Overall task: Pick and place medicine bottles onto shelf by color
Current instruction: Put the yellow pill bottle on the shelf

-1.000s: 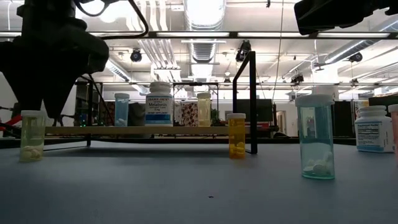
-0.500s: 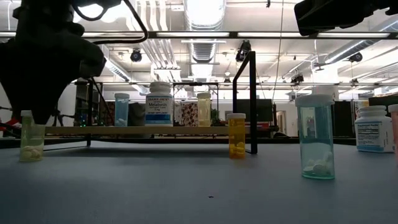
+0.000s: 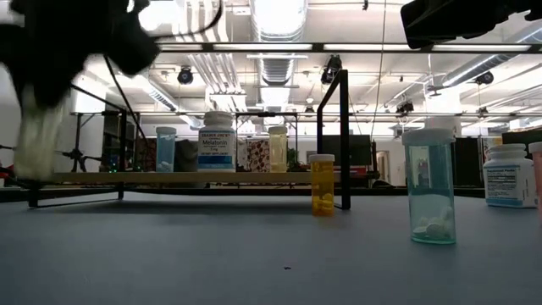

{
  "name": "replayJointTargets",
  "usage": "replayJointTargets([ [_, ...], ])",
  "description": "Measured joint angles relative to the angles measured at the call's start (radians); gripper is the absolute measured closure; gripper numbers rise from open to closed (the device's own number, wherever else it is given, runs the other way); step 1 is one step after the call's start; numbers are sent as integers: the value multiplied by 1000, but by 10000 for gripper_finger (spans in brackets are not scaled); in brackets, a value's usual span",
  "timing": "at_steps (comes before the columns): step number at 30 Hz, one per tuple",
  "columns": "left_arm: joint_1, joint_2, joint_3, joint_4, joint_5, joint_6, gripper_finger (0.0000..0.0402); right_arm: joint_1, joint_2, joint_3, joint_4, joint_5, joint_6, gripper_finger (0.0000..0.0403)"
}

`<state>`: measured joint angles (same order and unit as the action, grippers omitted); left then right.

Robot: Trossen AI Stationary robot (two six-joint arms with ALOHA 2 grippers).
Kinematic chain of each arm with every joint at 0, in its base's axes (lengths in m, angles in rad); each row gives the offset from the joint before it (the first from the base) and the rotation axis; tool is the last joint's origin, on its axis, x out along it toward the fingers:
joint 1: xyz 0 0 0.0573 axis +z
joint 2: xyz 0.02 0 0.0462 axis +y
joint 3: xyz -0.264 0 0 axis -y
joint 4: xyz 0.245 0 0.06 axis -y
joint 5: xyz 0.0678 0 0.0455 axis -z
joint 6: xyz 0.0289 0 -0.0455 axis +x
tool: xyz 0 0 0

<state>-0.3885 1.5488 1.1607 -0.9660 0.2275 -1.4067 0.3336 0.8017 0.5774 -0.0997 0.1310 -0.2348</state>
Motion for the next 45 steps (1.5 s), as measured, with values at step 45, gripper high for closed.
replayJointTargets([
  [45, 736, -7, 198, -223, -427, 1031, 293, 0, 0, 0, -1, 0, -1, 390],
])
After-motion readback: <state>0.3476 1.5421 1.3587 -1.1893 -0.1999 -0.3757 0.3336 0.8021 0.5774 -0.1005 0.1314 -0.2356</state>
